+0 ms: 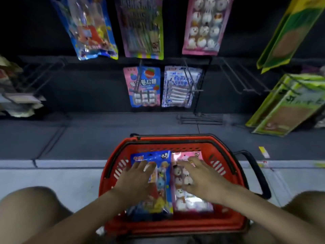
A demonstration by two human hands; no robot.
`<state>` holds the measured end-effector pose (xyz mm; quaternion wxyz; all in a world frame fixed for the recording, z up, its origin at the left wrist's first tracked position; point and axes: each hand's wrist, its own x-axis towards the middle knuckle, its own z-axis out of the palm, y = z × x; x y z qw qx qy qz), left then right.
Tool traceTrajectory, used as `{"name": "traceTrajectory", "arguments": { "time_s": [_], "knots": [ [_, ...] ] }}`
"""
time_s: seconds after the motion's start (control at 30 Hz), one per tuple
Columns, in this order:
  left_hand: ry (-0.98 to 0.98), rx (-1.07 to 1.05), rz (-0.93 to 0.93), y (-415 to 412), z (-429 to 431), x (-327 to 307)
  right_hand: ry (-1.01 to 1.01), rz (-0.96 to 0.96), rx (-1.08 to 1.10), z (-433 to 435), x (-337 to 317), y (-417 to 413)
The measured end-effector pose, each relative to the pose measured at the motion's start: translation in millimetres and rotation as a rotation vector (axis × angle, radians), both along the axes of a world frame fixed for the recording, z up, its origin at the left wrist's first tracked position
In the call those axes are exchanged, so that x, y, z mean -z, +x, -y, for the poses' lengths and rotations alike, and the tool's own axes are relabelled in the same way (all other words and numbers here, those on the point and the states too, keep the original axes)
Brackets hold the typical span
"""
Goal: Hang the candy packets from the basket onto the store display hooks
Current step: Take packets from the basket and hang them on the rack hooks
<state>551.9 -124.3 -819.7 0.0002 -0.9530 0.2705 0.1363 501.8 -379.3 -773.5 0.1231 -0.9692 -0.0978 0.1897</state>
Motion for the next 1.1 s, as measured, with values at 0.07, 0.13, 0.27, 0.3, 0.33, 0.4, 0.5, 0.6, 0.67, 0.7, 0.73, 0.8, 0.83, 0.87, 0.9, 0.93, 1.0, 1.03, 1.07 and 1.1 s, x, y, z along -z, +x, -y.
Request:
{"name": "traceTrajectory", "arguments": {
  "time_s": [0.07, 0.13, 0.27, 0.3, 0.33, 0.4, 0.5, 0.6, 0.67, 0.7, 0.73, 0.8, 0.83, 0.87, 0.9, 0.93, 1.0, 1.03, 1.07, 1.1],
  "knots": [
    [-0.042, -0.086, -0.044, -2.1, -1.7, 21.5, -0.103, 0.005, -0.043, -2.7, 21.2, -6.3],
    [-0.078, -0.204, -0.109, -6.6, -2.4, 37.5, -0.185, 0.008, -0.105, -4.7, 33.8, -12.4],
    [-0.120, -0.367, -0.191, -9.9, -7.9, 65.6, -0.153, -0.045, -0.151, -10.5, 44.9, -18.6],
    [-0.157, -0.422, -0.242, -8.7, -9.3, 68.4, -0.153, -0.046, -0.166, -11.9, 47.9, -18.5],
    [-0.201, -0.487, -0.304, -7.2, -10.0, 68.9, -0.162, -0.048, -0.186, -12.9, 50.6, -18.2],
    [-0.311, -0.607, -0.430, -3.6, -10.2, 69.8, -0.186, -0.065, -0.224, -14.9, 54.9, -17.1],
    [-0.504, -0.745, -0.584, -1.5, -7.3, 74.5, -0.190, -0.111, -0.253, -16.1, 57.6, -15.8],
    [-0.600, -0.835, -0.584, -2.3, -3.1, 73.8, -0.209, -0.142, -0.261, -17.1, 58.7, -16.2],
    [-0.579, -0.928, -0.527, 2.5, -1.6, 73.2, -0.242, -0.157, -0.264, -16.8, 60.6, -16.6],
    [-0.558, -0.981, -0.519, 4.7, -0.9, 72.1, -0.255, -0.166, -0.265, -16.4, 61.5, -16.6],
    [-0.555, -1.034, -0.522, 7.4, -1.1, 72.7, -0.260, -0.172, -0.265, -15.5, 62.9, -16.4],
    [-0.627, -1.084, -0.574, 11.9, -3.5, 76.1, -0.258, -0.179, -0.252, -14.0, 63.0, -15.8],
    [-0.684, -1.103, -0.614, 11.5, -3.5, 75.1, -0.244, -0.183, -0.236, -14.0, 61.7, -15.5],
    [-0.737, -1.103, -0.651, 9.8, -3.4, 71.9, -0.217, -0.184, -0.208, -14.2, 59.4, -14.7],
    [-0.772, -1.083, -0.670, 8.4, -2.5, 67.5, -0.181, -0.206, -0.155, -14.0, 58.8, -13.6],
    [-0.810, -1.060, -0.668, 6.3, -0.9, 60.1, -0.138, -0.236, -0.091, -14.4, 56.7, -11.8],
    [-0.901, -1.031, -0.666, 2.5, -0.8, 51.0, -0.068, -0.257, 0.024, -15.9, 48.8, -8.7],
    [-0.934, -1.003, -0.672, 0.4, -0.1, 45.5, -0.034, -0.251, 0.072, -15.1, 45.5, -6.7],
    [-0.958, -0.969, -0.679, -1.4, 0.0, 38.4, 0.015, -0.247, 0.116, -14.6, 39.0, -4.7],
    [-0.982, -0.929, -0.701, -2.7, -0.1, 32.8, 0.078, -0.255, 0.164, -12.9, 36.3, -1.0]
  ]
}}
